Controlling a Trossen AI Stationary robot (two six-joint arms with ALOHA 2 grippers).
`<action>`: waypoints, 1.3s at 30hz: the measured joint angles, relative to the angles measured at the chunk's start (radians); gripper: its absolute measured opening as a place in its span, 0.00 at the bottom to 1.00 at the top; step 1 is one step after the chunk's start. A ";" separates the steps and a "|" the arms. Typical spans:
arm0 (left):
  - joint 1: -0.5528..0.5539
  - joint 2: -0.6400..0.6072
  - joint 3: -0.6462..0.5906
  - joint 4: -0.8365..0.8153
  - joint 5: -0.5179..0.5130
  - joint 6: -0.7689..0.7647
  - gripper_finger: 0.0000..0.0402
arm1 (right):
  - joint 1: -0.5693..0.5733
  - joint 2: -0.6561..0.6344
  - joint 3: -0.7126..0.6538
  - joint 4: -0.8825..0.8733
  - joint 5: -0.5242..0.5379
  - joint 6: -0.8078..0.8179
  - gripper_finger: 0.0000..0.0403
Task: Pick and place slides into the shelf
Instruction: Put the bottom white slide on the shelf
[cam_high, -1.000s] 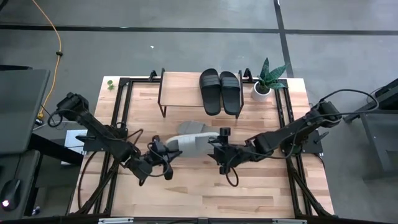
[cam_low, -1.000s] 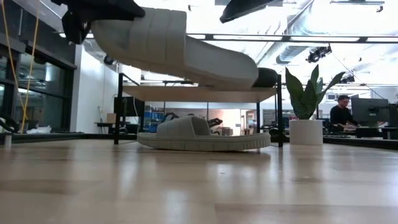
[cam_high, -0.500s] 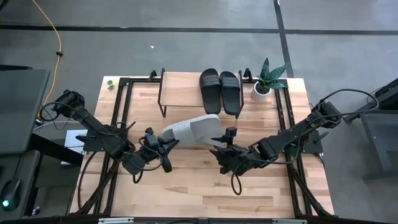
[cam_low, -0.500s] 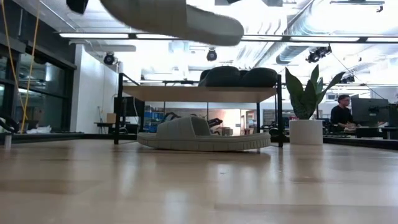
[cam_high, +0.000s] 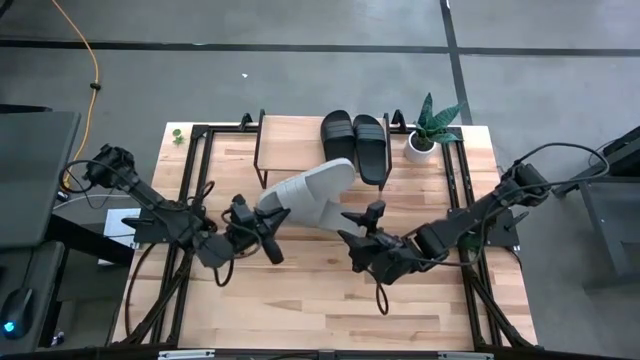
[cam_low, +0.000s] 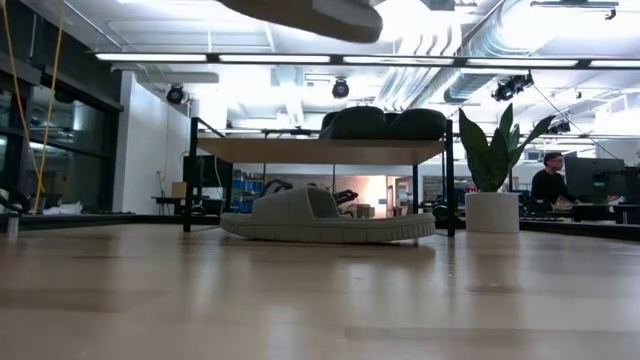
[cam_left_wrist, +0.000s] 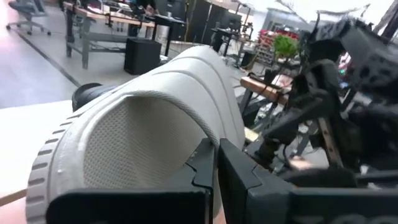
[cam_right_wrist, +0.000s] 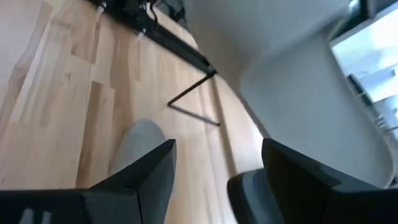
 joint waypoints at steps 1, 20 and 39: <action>0.014 0.000 0.000 0.027 0.022 0.013 0.00 | 0.006 0.000 0.000 0.021 0.006 -0.028 0.57; 0.140 0.000 0.000 0.361 0.313 0.097 0.00 | 0.037 0.149 -0.001 0.474 0.237 -0.730 0.57; 0.140 0.000 0.000 0.394 0.312 0.081 0.00 | 0.026 0.215 -0.001 0.805 0.196 -1.279 0.57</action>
